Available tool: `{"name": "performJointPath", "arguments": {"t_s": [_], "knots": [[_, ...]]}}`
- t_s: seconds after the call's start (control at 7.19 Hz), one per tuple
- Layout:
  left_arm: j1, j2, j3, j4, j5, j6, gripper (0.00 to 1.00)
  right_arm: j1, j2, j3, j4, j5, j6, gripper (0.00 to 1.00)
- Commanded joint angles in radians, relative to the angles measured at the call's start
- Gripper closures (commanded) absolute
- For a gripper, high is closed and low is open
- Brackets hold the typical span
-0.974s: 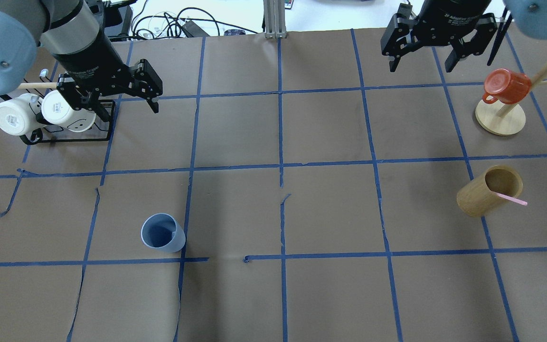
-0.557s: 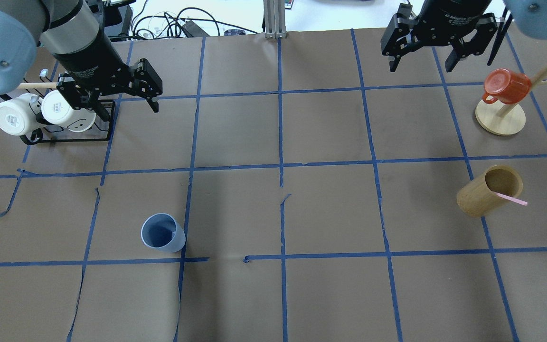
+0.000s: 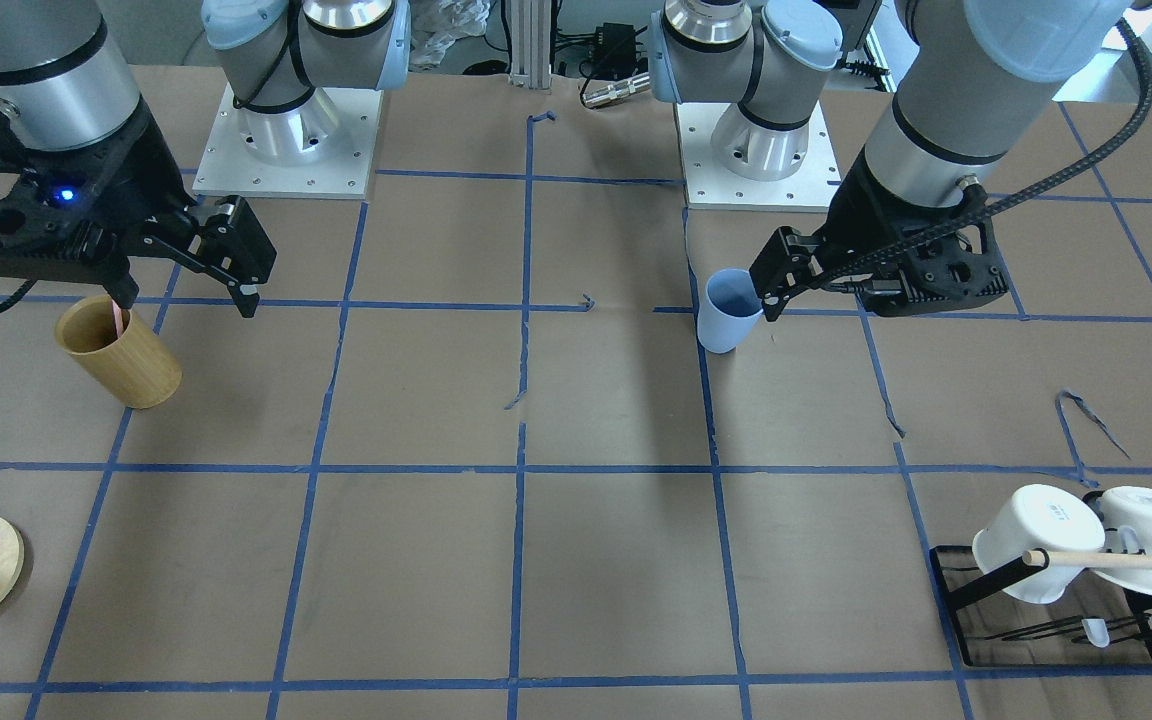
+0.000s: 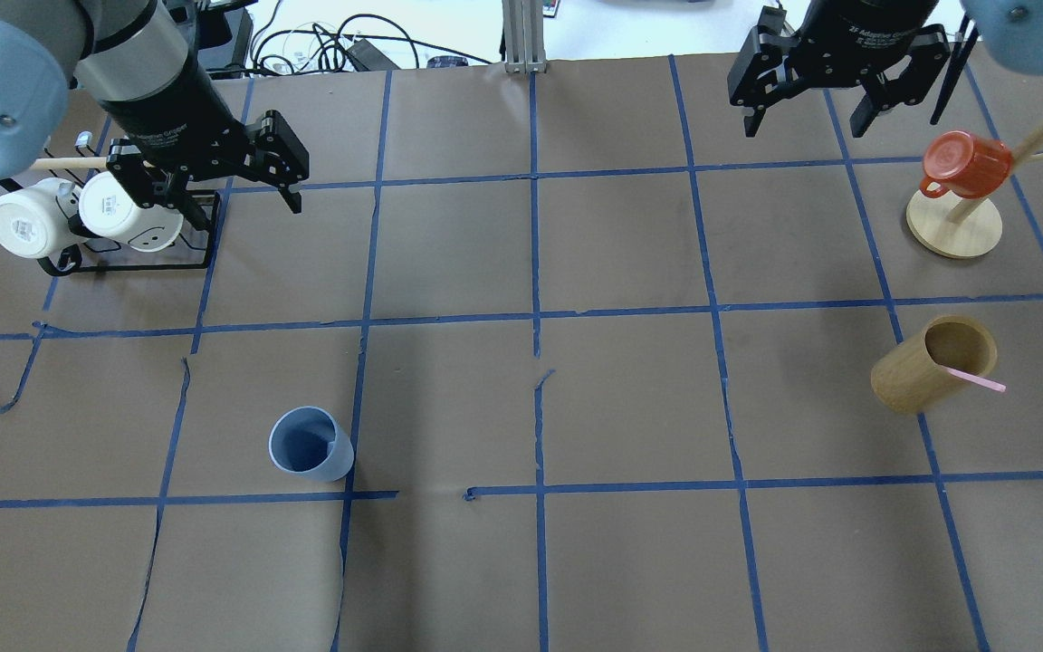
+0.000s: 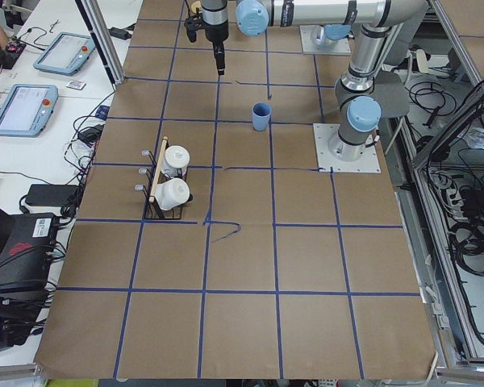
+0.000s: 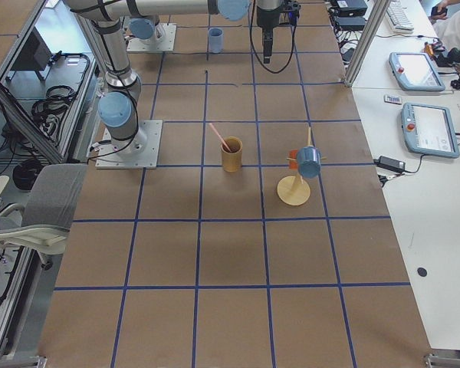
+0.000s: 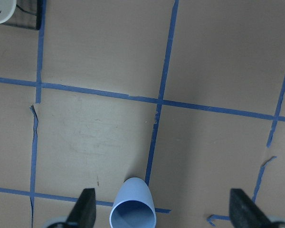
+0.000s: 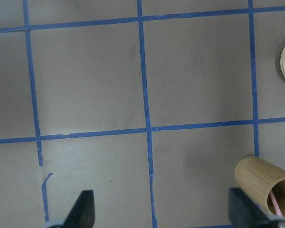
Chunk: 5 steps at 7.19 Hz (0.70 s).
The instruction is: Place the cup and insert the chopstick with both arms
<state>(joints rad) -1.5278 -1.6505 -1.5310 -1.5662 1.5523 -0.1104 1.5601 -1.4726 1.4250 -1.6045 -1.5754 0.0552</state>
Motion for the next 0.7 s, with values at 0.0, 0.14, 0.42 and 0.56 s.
{"name": "performJointPath", "arguments": {"t_s": [0.0,0.14,0.42,0.56], "knots": [[0.0,0.0,0.0,0.0,0.0,0.0,0.0,0.0,0.0,0.0,0.0,0.0,0.0,0.0],[0.0,-0.002,-0.001,0.0,0.0,0.0,0.0,0.0,0.0,0.0,0.0,0.0,0.0,0.0],[0.0,0.005,-0.018,0.003,-0.003,0.015,0.0,0.0,0.0,0.0,0.0,-0.005,0.011,0.0],[0.0,0.014,-0.037,0.008,0.0,0.026,0.0,-0.002,0.0,0.0,0.0,-0.008,0.012,0.0]]}}
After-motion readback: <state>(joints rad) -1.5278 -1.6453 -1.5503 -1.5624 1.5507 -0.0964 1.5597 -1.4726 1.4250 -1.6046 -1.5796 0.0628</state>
